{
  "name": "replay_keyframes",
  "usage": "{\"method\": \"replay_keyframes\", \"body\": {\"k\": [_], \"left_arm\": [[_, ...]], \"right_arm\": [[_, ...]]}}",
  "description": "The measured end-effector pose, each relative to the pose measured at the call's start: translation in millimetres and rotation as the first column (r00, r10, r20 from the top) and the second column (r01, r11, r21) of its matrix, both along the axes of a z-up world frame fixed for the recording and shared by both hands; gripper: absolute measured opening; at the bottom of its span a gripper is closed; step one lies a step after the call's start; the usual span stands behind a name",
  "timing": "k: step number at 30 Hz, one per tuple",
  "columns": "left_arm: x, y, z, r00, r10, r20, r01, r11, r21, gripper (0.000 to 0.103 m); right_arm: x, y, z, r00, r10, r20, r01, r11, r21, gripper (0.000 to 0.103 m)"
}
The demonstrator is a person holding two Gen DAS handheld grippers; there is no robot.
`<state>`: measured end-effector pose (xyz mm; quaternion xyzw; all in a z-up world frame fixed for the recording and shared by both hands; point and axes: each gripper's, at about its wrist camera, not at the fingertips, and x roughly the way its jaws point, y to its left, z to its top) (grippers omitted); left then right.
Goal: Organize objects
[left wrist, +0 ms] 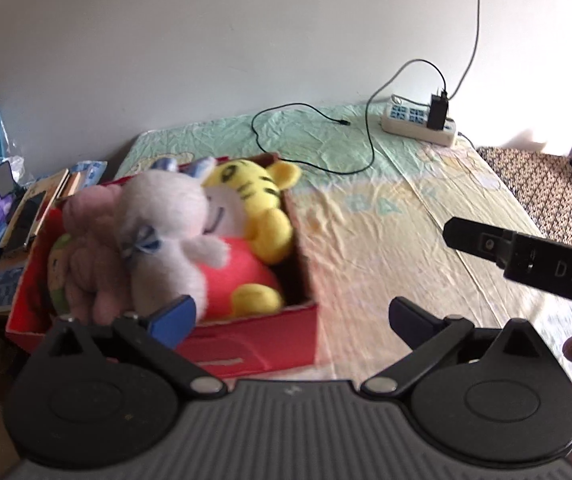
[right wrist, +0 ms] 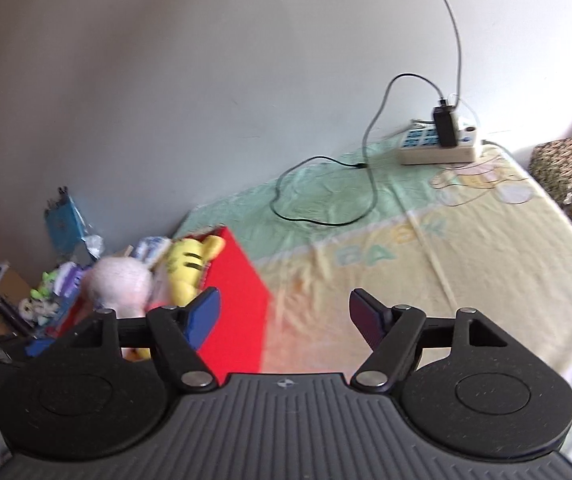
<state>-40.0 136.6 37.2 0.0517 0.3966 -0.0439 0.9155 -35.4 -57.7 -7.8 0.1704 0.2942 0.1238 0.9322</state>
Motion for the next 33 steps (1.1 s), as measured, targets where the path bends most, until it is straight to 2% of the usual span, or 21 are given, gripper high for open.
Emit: {"method": "replay_keyframes", "body": {"k": [6,15,22,26,33], "left_arm": [[2.1,-45.0,-16.8,0.997,0.002,-0.083,0.001,0.999,0.038,0.102],[9.6,-83.3,-50.3,0.979,0.059,-0.196,-0.039,0.994,0.105,0.103],[7.5,-94.2,-60.5,0.971,0.103,-0.215,-0.075,0.988,0.135,0.102],[3.6,-90.6,-60.0,0.968,0.134,-0.212,-0.106,0.984,0.14,0.102],[-3.6,-80.7,-61.2,0.959,0.187,-0.212,-0.154,0.975,0.16,0.102]], "right_arm": [[-8.6,-36.6,-13.5,0.997,-0.037,-0.065,0.037,0.999,-0.011,0.076],[-12.8,-64.7,-30.3,0.984,-0.097,-0.147,0.082,0.991,-0.101,0.077],[-12.1,-65.4,-37.5,0.977,-0.09,-0.194,0.061,0.986,-0.153,0.078],[-12.2,-62.4,-39.8,0.974,-0.08,-0.211,0.044,0.984,-0.172,0.083],[-10.3,-52.7,-41.5,0.972,-0.043,-0.229,0.001,0.984,-0.18,0.084]]}}
